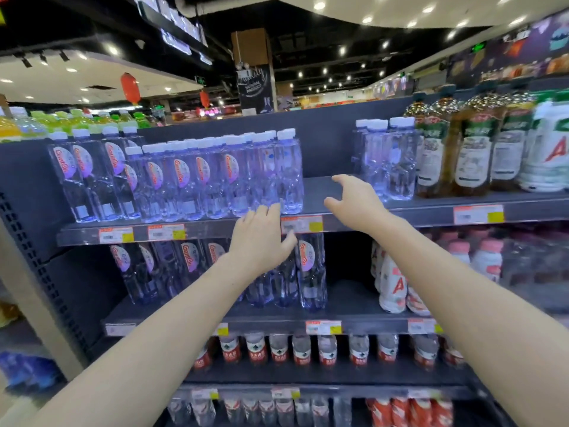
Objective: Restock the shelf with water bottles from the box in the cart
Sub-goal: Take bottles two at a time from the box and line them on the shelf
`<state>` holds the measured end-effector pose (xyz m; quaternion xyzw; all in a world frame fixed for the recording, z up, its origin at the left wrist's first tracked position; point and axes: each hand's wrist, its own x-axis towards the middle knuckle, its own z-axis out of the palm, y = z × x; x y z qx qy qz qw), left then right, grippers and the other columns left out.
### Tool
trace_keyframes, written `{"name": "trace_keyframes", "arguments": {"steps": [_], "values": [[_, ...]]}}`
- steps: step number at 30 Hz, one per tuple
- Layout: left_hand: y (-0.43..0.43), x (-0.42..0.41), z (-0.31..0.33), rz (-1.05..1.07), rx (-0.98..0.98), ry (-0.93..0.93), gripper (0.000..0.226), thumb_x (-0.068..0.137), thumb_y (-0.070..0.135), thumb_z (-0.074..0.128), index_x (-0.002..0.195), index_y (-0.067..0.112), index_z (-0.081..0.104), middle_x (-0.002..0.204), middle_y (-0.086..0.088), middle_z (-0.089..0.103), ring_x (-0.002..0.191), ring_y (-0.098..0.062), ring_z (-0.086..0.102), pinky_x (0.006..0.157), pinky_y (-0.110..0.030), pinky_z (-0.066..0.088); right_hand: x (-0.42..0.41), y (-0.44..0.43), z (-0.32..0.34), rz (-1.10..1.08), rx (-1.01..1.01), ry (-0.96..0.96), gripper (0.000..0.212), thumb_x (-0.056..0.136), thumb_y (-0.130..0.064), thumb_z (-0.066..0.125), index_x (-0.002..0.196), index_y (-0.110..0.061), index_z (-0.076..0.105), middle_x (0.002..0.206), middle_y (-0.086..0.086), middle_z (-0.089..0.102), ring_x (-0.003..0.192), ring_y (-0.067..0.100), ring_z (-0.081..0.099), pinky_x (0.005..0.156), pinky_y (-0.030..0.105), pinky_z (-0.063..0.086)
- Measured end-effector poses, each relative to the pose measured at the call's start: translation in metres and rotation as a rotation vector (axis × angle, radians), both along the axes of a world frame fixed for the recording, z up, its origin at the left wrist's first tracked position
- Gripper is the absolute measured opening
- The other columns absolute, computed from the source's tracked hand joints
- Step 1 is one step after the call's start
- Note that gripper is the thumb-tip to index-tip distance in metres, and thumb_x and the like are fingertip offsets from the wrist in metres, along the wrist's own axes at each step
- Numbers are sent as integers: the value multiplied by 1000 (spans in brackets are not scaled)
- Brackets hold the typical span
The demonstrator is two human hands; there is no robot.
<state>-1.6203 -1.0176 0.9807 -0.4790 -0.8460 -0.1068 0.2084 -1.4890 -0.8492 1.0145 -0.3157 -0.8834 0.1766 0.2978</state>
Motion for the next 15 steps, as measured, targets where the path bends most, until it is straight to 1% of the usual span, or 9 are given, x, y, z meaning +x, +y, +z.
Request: {"name": "trace_keyframes", "arguments": {"steps": [2,5,9,11,13,15], "values": [[1,20,-5,-37,3,-3,59,99,49,49,143,10,45,131,-13,59,119,-36,56,98,-44,45,27,-6,-14,-26,42,-85,63,99,-29,58,157,-13,39,161,7,42,146,28,41,117,41,37],[3,55,-16,-105,2,-2,52,96,46,51,135,11,51,126,-14,61,116,-37,58,93,-44,45,69,-18,-32,-93,65,-165,59,96,-28,58,152,-13,46,155,10,50,140,31,48,114,42,40],[-1,110,-42,-246,-13,-6,59,97,45,52,145,11,49,134,-15,60,118,-39,58,96,-44,46,130,-45,-62,-176,26,-231,46,94,-18,52,139,-11,56,142,15,59,129,38,56,103,44,48],[-5,142,-58,-324,-24,-37,58,97,44,52,144,10,50,133,-16,60,118,-39,59,96,-45,46,164,-61,-84,-209,-12,-280,41,98,-17,51,137,-9,57,140,16,60,126,38,58,98,45,50],[-9,175,-73,-392,-44,-72,56,97,45,52,141,11,52,131,-16,60,116,-40,59,93,-45,47,200,-75,-108,-240,-53,-348,42,99,-20,52,140,-9,55,139,17,61,124,38,58,97,46,52],[-11,208,-87,-437,-71,-89,49,97,45,52,132,10,55,125,-16,60,111,-40,60,88,-44,48,238,-84,-128,-277,-88,-420,43,100,-21,53,142,-9,52,141,15,59,123,38,59,97,48,53]]}}
